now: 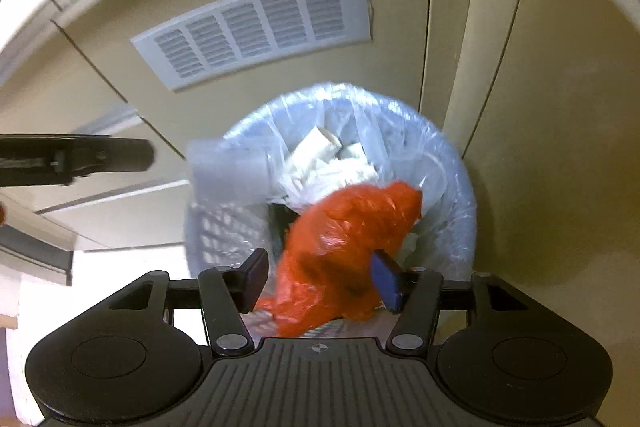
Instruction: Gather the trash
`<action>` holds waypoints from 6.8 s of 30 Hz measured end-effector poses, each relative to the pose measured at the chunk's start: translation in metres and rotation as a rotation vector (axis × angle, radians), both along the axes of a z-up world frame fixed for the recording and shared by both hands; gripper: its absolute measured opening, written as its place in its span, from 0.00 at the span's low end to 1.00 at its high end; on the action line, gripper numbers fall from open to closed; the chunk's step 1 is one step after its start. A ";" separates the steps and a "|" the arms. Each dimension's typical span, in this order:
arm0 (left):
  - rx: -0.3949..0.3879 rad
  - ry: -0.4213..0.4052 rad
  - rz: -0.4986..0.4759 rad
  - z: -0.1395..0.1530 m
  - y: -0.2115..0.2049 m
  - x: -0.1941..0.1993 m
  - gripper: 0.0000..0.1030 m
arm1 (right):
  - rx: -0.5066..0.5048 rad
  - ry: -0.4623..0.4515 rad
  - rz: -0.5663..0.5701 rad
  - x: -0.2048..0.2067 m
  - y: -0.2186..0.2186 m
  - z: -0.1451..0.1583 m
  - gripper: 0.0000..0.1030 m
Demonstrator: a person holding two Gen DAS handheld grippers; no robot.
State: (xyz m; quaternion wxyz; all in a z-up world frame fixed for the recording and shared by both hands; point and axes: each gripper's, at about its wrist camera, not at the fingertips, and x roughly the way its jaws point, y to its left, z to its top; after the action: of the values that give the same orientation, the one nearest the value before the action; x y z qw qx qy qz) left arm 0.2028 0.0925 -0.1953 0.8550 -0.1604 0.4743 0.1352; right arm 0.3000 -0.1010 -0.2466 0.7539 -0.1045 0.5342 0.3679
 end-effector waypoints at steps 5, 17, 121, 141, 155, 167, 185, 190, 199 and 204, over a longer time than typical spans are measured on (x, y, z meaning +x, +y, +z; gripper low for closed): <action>0.010 -0.018 -0.023 0.024 -0.008 0.004 0.60 | 0.060 0.004 -0.005 -0.003 -0.013 0.040 0.56; 0.059 -0.110 -0.078 0.095 -0.032 0.021 0.60 | 0.213 -0.092 -0.037 0.011 -0.038 0.140 0.57; -0.053 -0.167 -0.419 0.077 -0.004 0.019 0.22 | 0.238 -0.158 -0.185 -0.032 -0.028 0.128 0.14; -0.042 -0.037 -0.358 -0.012 -0.046 0.043 0.49 | 0.156 -0.116 -0.166 -0.041 -0.062 0.077 0.14; -0.007 -0.029 -0.138 0.015 -0.027 -0.003 0.44 | 0.118 -0.091 0.155 -0.049 -0.022 0.035 0.14; -0.002 0.011 -0.029 0.008 -0.013 -0.036 0.42 | 0.018 -0.055 0.225 -0.047 0.017 -0.032 0.14; 0.017 0.013 -0.059 0.016 -0.030 -0.035 0.42 | 0.100 -0.061 0.034 -0.054 -0.031 0.009 0.54; 0.057 0.000 -0.083 0.039 -0.044 -0.040 0.44 | 0.161 -0.030 -0.036 -0.056 -0.046 0.038 0.54; 0.089 -0.045 -0.171 0.099 -0.063 -0.059 0.49 | 0.241 -0.062 -0.181 -0.077 -0.070 0.105 0.71; 0.112 -0.072 -0.237 0.134 -0.066 -0.077 0.57 | 0.238 -0.098 -0.285 -0.104 -0.074 0.141 0.75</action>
State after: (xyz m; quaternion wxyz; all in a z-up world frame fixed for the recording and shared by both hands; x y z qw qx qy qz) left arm 0.1256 0.0263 -0.0616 0.8892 -0.0601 0.4505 0.0537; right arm 0.1962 -0.1746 -0.1055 0.8306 0.0442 0.4589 0.3125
